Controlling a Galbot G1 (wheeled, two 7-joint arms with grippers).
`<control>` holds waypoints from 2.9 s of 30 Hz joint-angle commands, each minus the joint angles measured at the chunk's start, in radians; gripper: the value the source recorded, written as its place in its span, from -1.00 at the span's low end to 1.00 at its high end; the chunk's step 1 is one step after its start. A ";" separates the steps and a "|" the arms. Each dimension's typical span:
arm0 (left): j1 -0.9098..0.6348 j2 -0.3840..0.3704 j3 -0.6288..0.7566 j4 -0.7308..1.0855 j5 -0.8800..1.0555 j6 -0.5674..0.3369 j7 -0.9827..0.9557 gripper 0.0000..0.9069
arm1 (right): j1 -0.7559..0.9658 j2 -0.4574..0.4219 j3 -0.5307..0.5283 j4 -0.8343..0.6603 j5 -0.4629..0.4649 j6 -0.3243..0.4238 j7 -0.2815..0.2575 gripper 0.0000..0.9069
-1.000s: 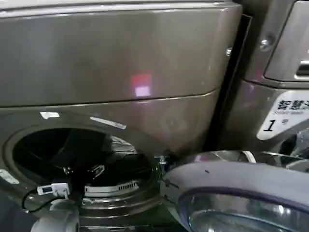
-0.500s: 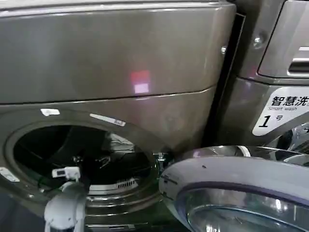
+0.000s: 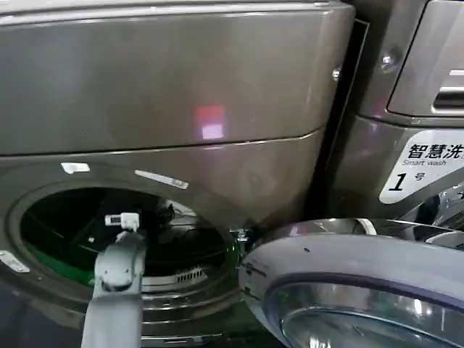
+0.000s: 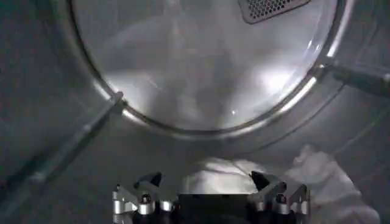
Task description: Grasp the clothes from the dryer.
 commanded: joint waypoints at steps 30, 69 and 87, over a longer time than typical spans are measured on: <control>-0.415 0.050 0.021 0.512 0.813 -0.765 0.935 1.00 | 0.028 0.011 -0.038 -0.013 -0.044 0.017 -0.005 1.00; -0.453 0.063 -0.035 0.865 0.642 -0.694 0.828 -1.00 | 0.024 0.044 -0.084 0.003 -0.067 0.034 -0.005 1.00; -0.443 0.076 -0.037 0.841 0.565 -0.675 0.760 -1.00 | 0.023 0.043 -0.091 0.011 -0.064 0.026 -0.014 1.00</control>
